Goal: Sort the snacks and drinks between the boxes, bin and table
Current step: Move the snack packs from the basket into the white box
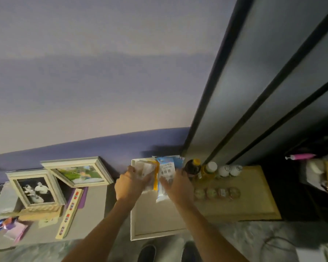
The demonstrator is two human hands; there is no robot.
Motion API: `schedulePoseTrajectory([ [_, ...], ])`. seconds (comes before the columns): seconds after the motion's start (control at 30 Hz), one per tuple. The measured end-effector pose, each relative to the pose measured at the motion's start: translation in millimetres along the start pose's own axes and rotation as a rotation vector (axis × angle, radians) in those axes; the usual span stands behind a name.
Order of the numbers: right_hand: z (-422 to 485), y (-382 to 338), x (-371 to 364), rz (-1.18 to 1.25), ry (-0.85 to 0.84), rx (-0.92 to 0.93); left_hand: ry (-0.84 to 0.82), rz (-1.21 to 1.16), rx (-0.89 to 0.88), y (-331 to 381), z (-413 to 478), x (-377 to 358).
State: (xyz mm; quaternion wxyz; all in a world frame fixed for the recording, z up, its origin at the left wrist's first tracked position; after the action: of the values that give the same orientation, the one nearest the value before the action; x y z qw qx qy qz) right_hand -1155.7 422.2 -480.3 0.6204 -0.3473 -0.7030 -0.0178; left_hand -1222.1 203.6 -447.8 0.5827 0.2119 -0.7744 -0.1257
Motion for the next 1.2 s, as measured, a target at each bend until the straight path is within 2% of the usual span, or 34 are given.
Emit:
schedulePoseTrajectory([
  [0.23, 7, -19, -24, -0.129, 0.053, -0.005, 0.009, 0.065, -0.003, -9, 14, -11],
  [0.47, 2, -17, -30, -0.002, 0.025, 0.086, 0.026, 0.017, -0.129, -14, 14, -11],
  [0.63, -19, -8, 14, 0.074, 0.087, 0.06, -0.021, -0.041, -0.22, 6, -11, 15],
  [0.8, -50, 14, 96, 0.138, 0.236, -0.009, -0.089, -0.011, -0.395, 64, -35, 37],
  [0.9, -78, 43, 143, 0.158, 0.337, -0.118, -0.055, 0.034, -0.554, 116, -56, 47],
  [1.07, -149, 123, 211, 0.223, 0.399, -0.319, -0.091, 0.021, -0.867, 216, -122, 39],
  [1.2, -227, 202, 275, 0.124, 0.517, -0.486, -0.166, 0.025, -0.973, 285, -191, 11],
])
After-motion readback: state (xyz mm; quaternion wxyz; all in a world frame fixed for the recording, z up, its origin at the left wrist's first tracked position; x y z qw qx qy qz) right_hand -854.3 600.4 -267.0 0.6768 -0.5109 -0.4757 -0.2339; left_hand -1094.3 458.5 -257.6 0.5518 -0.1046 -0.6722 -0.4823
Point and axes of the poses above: each hand's wrist, its own z-axis towards the middle knuckle, its own x-axis out of the back of the hand, y = z × x, the point moved 9 cm from there along z, towards the middle knuckle, and after that the axes turned 2 degrees about -y, right-handed, at the moved point
